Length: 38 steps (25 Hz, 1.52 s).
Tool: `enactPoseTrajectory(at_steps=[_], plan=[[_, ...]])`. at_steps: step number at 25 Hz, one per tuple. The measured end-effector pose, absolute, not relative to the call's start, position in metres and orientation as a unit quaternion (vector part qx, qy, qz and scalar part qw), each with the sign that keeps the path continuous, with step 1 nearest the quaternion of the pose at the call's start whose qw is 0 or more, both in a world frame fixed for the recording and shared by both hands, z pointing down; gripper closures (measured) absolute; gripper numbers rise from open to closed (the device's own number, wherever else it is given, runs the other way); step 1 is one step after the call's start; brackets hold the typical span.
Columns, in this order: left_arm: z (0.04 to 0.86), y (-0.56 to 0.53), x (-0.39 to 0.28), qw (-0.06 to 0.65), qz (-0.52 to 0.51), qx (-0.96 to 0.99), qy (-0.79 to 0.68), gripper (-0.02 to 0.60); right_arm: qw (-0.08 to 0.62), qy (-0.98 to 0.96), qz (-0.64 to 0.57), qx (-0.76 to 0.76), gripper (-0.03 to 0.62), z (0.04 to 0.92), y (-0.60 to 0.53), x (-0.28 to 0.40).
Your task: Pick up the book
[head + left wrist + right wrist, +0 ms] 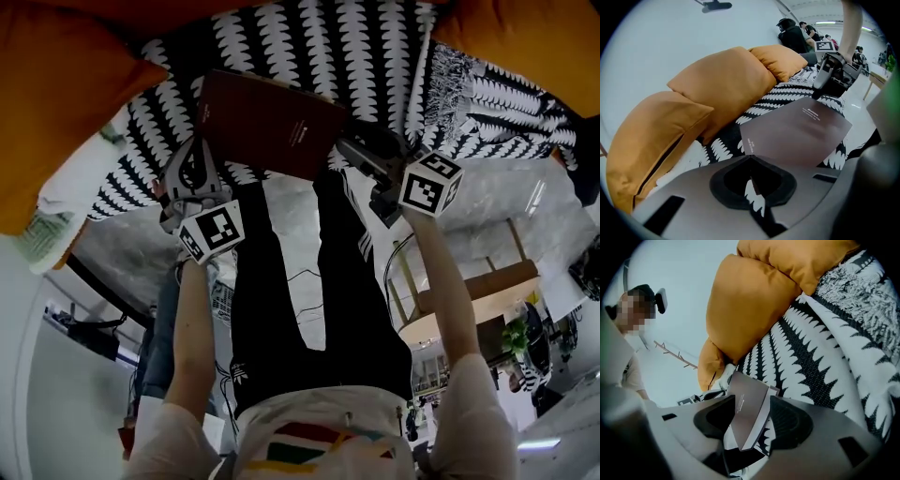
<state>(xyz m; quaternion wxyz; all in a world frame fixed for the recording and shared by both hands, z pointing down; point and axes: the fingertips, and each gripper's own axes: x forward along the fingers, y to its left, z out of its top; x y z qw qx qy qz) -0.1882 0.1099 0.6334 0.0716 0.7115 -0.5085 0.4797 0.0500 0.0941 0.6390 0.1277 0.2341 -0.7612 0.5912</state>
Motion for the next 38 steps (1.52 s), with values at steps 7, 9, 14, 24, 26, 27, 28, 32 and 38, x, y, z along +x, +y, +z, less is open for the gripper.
enactPoseTrajectory(at_steps=[7,9,14,24,26,27,28,32,38], plan=[[0.638,0.111,-0.189,0.078,0.475,0.712,-0.512,0.575,0.152,-0.759,0.592,0.223,0.373,0.654,0.090,0.047],[0.643,0.115,-0.188,0.080,0.474,0.713,-0.510,0.575,0.151,-0.757,0.596,0.224,0.373,0.661,0.093,0.047],[0.647,0.115,-0.186,0.088,0.460,0.723,-0.508,0.577,0.146,-0.754,0.600,0.223,0.373,0.662,0.091,0.048],[0.653,0.129,-0.202,0.093,0.467,0.730,-0.490,0.577,0.131,-0.744,0.624,0.202,0.373,0.663,0.093,0.040],[0.653,0.130,-0.200,0.092,0.466,0.733,-0.487,0.577,0.130,-0.747,0.624,0.186,0.373,0.661,0.095,0.032],[0.653,0.130,-0.200,0.092,0.465,0.733,-0.488,0.577,0.130,-0.750,0.624,0.177,0.373,0.660,0.095,0.026],[0.653,0.129,-0.201,0.094,0.465,0.732,-0.489,0.577,0.129,-0.752,0.624,0.169,0.373,0.659,0.094,0.020],[0.653,0.126,-0.203,0.101,0.464,0.724,-0.501,0.577,0.106,-0.743,0.645,0.144,0.373,0.658,0.093,-0.011],[0.651,0.122,-0.206,0.109,0.465,0.713,-0.514,0.577,0.053,-0.737,0.651,0.176,0.373,0.650,0.081,-0.034]])
